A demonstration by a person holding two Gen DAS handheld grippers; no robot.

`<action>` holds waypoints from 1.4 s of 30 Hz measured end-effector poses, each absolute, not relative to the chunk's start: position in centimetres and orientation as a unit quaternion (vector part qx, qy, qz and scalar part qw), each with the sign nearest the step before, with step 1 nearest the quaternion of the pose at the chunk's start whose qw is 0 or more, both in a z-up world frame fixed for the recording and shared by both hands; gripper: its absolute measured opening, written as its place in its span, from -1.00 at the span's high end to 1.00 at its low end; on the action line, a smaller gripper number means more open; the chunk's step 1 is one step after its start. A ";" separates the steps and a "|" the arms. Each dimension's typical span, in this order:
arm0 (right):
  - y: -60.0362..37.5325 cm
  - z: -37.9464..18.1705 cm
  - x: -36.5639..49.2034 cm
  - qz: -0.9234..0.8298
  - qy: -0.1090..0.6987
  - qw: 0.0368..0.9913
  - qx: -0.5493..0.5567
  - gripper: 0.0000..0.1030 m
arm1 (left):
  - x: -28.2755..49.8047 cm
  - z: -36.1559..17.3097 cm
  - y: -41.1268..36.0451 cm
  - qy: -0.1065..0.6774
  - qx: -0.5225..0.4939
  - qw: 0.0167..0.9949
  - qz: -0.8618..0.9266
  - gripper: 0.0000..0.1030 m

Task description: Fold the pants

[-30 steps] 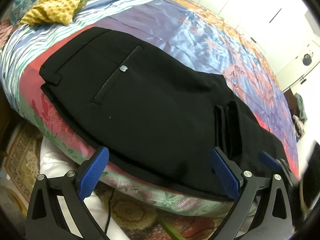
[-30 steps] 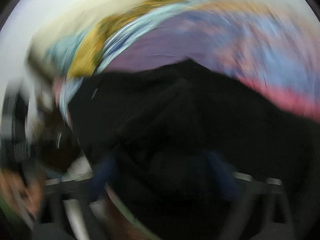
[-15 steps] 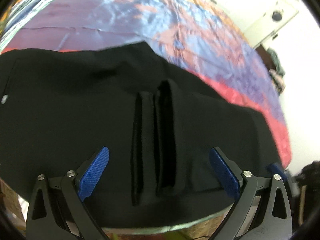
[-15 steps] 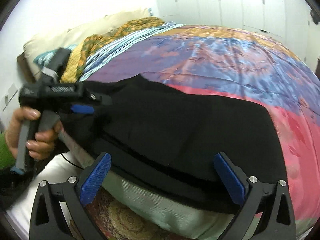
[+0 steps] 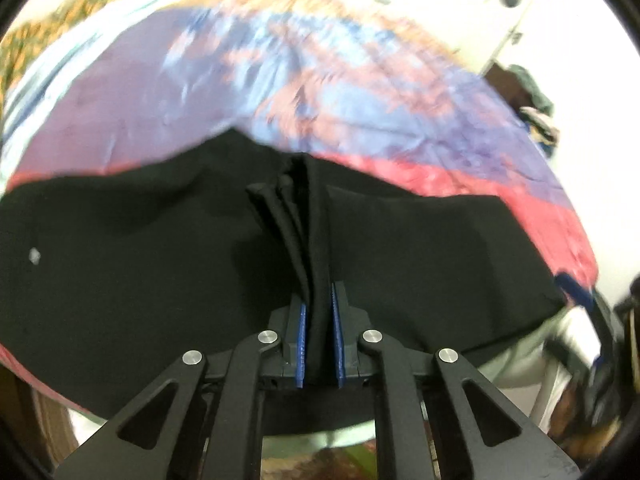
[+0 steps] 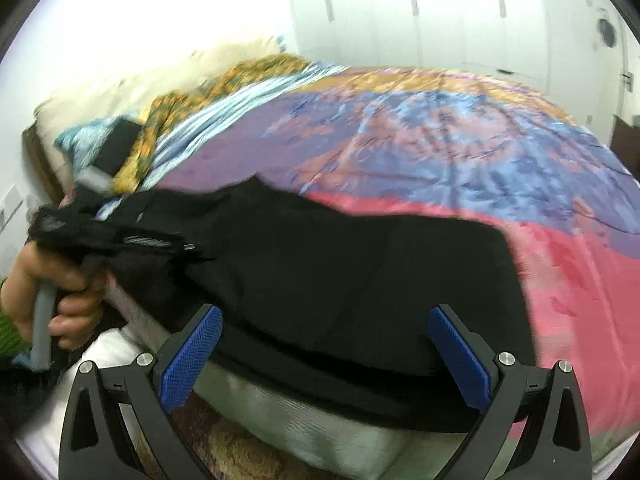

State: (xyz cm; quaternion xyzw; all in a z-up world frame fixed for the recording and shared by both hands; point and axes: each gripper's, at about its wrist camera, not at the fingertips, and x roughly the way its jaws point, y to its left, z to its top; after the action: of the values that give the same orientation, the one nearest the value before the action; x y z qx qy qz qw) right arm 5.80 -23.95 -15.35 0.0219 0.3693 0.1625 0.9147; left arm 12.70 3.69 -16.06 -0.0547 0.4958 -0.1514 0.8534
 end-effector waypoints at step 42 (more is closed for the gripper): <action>-23.4 -22.7 10.0 0.084 0.495 0.863 -0.067 -1.00 | 13.0 -21.6 5.0 0.524 -0.047 0.845 -0.094 0.61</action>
State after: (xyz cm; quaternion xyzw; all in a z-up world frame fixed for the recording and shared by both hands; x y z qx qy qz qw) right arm 9.96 -23.37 -22.70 -0.0667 0.4945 0.0836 0.8625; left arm 12.97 5.04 -21.60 -0.0469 0.5244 -0.0943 0.8450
